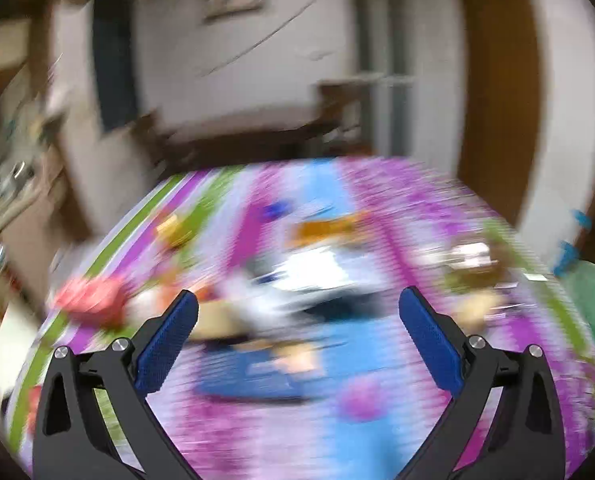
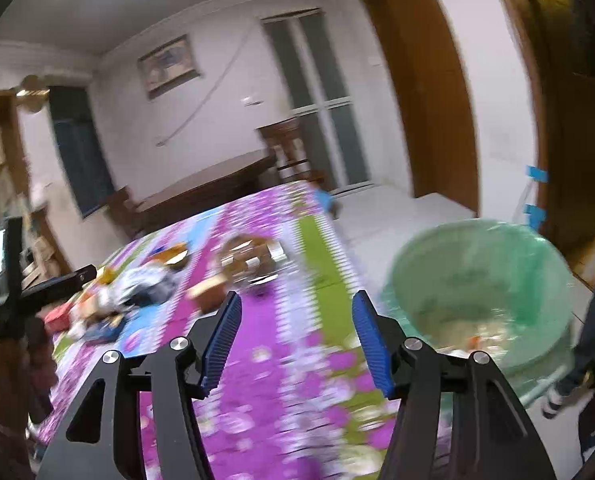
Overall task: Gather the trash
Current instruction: 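Return both tools to the table and grasp the blue booklet with the right gripper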
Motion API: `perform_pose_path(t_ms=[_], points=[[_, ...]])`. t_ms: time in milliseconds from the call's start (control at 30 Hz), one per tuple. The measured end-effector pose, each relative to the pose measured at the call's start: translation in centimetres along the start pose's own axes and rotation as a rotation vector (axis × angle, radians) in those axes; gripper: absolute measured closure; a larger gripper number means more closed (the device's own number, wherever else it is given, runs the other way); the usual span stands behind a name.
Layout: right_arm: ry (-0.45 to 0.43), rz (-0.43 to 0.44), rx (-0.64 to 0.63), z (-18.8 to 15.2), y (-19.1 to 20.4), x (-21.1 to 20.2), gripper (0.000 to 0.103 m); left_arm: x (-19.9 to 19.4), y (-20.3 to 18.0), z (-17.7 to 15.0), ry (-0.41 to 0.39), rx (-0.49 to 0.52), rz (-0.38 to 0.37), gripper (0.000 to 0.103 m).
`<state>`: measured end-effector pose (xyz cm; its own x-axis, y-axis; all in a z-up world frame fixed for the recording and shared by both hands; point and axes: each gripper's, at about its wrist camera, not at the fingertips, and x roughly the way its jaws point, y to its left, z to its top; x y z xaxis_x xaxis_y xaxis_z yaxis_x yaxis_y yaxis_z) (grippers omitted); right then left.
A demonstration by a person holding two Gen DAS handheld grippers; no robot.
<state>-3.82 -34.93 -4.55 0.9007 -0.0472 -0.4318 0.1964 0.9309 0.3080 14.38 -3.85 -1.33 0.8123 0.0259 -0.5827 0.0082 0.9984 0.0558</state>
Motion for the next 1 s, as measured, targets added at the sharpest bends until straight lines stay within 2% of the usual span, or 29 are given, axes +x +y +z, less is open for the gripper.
perform_pose_path(t_ms=[67,133,267,300,367,467,567,633,667,800,1000], points=[[0.068,0.098,-0.061,-0.5,2.3,0.6,0.033,0.9,5.6,-0.9,0.101,-0.128,-0.041,0.006],[0.142,0.194,-0.168,-0.9,5.5,1.8,0.031,0.5,8.7,-2.3,0.138,-0.185,-0.066,0.006],[0.299,0.43,-0.507,-1.0,13.9,5.2,0.021,-2.4,11.2,-4.9,0.112,-0.18,-0.041,0.006],[0.322,0.47,-0.599,-1.2,16.2,6.4,0.016,-3.0,11.4,-5.1,0.103,-0.179,-0.046,0.006],[0.374,0.52,-0.706,-1.4,19.7,9.2,0.013,-3.9,12.5,-5.3,0.087,-0.195,-0.063,0.006],[0.459,0.574,-0.774,-1.7,23.6,14.2,0.013,-4.5,14.1,-5.7,0.078,-0.236,-0.069,0.006],[0.483,0.64,-0.857,-2.2,26.4,17.2,0.014,-4.4,15.9,-6.5,0.087,-0.273,-0.081,0.006],[0.502,0.712,-0.918,-2.8,28.4,18.4,0.015,-4.9,16.1,-6.5,0.072,-0.254,-0.068,0.006],[0.505,0.722,-0.961,-3.2,29.5,19.0,0.015,-5.0,16.4,-6.5,0.069,-0.259,-0.042,0.006],[0.521,0.676,-1.088,-3.7,31.5,21.1,0.02,-5.2,17.2,-6.1,0.073,-0.307,-0.141,0.006],[0.604,0.683,-1.129,-3.8,32.6,24.1,0.02,-6.2,18.0,-5.3,0.019,-0.313,-0.196,0.006]])
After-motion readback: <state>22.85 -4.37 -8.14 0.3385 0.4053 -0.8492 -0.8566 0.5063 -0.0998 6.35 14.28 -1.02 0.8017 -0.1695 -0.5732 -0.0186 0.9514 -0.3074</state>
